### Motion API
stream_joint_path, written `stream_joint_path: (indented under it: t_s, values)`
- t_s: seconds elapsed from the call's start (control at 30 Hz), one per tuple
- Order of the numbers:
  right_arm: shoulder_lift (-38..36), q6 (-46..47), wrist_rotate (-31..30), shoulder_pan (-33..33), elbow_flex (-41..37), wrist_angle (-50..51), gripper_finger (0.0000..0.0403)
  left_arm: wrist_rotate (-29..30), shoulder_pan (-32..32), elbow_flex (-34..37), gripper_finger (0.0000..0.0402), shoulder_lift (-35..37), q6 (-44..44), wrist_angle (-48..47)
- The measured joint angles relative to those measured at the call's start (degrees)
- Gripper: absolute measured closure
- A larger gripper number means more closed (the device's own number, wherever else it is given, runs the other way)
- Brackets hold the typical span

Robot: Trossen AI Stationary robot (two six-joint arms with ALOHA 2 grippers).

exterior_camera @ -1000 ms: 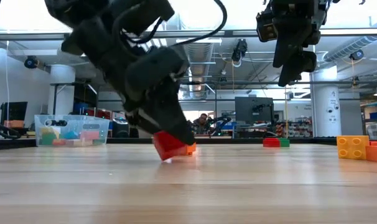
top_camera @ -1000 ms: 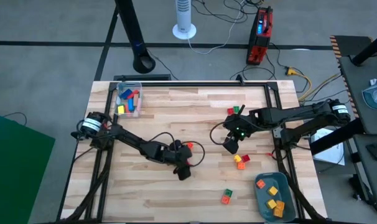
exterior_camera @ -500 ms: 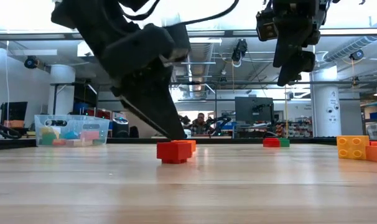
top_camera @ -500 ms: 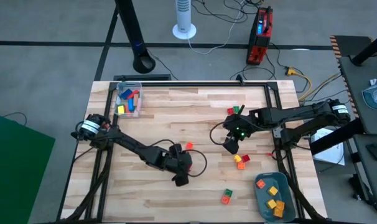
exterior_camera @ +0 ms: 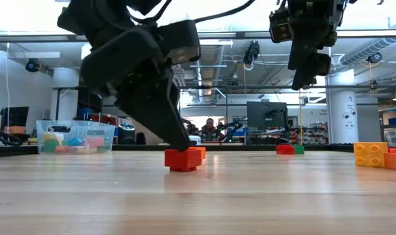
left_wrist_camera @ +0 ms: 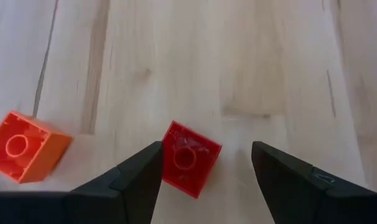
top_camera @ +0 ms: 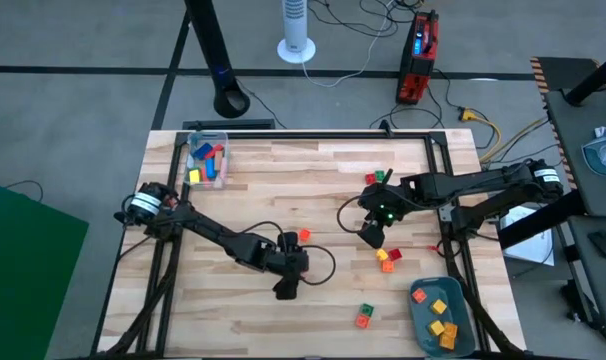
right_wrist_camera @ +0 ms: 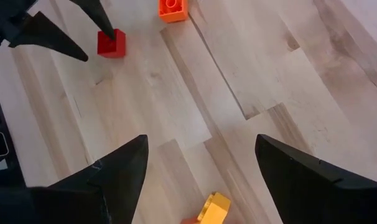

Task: Sort blocks by size
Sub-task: Put the red square game piece into the blue bin

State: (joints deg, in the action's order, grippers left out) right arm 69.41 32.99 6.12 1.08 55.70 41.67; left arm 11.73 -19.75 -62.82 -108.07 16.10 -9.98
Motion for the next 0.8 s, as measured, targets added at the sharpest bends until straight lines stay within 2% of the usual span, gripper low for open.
stream_joint_path:
  t_s: [0.2,0.8]
  values:
    - [0.0,-0.02,0.21,0.01,0.0,0.0,0.0114,-0.33,1.03,0.61,0.0171,0.02,-3.87,0.24]
    - [0.0,0.35,0.33,-0.06,0.0,0.0,0.0113,-0.28,2.27,-0.49,0.0178,0.36,-7.33,2.01]
